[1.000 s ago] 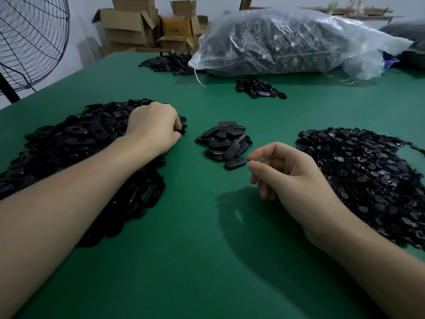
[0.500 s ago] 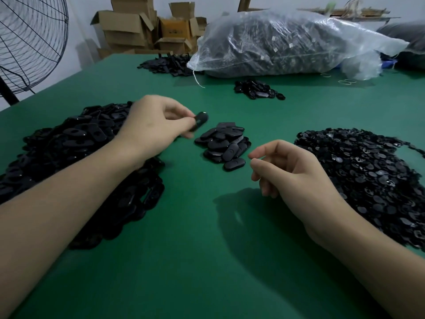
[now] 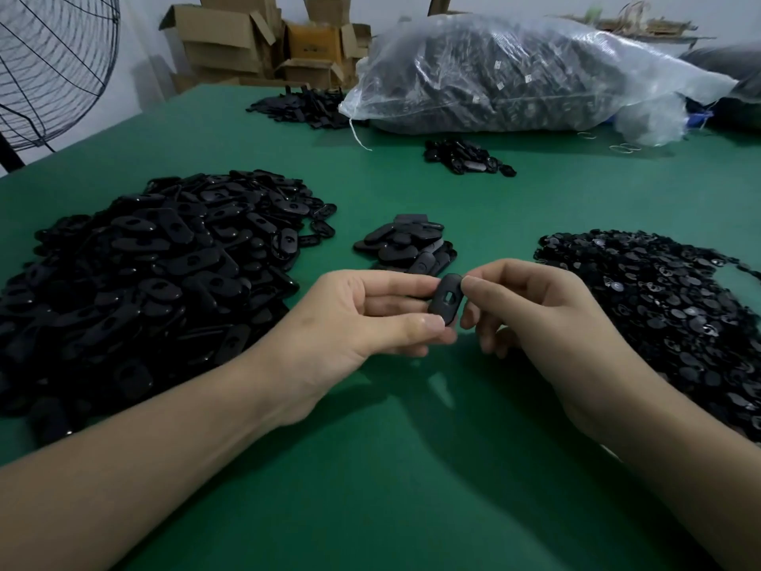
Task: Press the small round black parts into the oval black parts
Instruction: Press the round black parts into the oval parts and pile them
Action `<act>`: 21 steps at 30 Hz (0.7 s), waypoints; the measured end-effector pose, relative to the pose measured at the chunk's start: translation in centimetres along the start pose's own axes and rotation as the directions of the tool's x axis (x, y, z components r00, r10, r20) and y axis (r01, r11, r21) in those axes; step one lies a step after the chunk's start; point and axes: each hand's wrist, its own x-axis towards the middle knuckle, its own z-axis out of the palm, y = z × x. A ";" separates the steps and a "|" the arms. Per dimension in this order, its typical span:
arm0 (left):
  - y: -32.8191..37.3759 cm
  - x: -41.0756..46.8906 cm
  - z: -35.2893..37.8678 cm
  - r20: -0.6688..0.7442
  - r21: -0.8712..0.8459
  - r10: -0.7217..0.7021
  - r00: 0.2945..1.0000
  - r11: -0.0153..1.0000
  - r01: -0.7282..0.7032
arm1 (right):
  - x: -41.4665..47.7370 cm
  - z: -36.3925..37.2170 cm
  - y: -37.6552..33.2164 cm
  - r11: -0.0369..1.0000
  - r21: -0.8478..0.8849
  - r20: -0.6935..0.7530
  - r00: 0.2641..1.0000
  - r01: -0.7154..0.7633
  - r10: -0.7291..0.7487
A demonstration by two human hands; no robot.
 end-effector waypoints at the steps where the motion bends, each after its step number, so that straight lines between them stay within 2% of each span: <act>1: -0.1 -0.1 0.0 0.012 0.022 0.018 1.000 1.000 -0.018 | 0.0 -0.1 -0.1 1.000 0.005 0.002 1.000 -0.007 0.007; 8: -0.6 -0.2 0.2 0.047 0.099 0.054 0.997 0.993 -0.059 | -0.1 -0.2 -0.3 0.999 -0.037 0.059 0.998 0.004 -0.002; 10: -0.7 0.0 0.2 0.015 0.096 0.051 0.999 0.994 -0.052 | 0.2 -0.7 -0.5 0.997 -0.074 0.020 1.000 0.019 -0.017; 12: -0.9 0.1 0.3 -0.009 0.108 0.052 0.999 0.993 -0.051 | 0.6 -1.8 -0.4 0.970 -0.235 -0.070 0.995 0.057 -0.075; 13: -1.0 0.1 0.3 -0.012 0.113 0.055 0.998 0.992 -0.054 | 0.9 -2.4 -0.3 0.925 -0.372 -0.106 0.986 0.078 -0.126; 16: -1.1 0.1 0.3 -0.013 0.105 0.061 0.998 0.993 -0.060 | 1.5 -4.2 -0.4 0.680 -0.727 -0.108 0.963 0.093 -0.248; 19: -1.1 0.1 0.4 -0.018 0.114 0.060 0.998 0.992 -0.058 | 2.0 -5.8 -0.4 0.474 -0.877 -0.066 0.954 0.084 -0.292; 21: -1.2 0.1 0.4 -0.021 0.132 0.051 0.998 0.990 -0.048 | 2.1 -6.0 -0.4 0.391 -0.916 -0.018 0.963 0.091 -0.268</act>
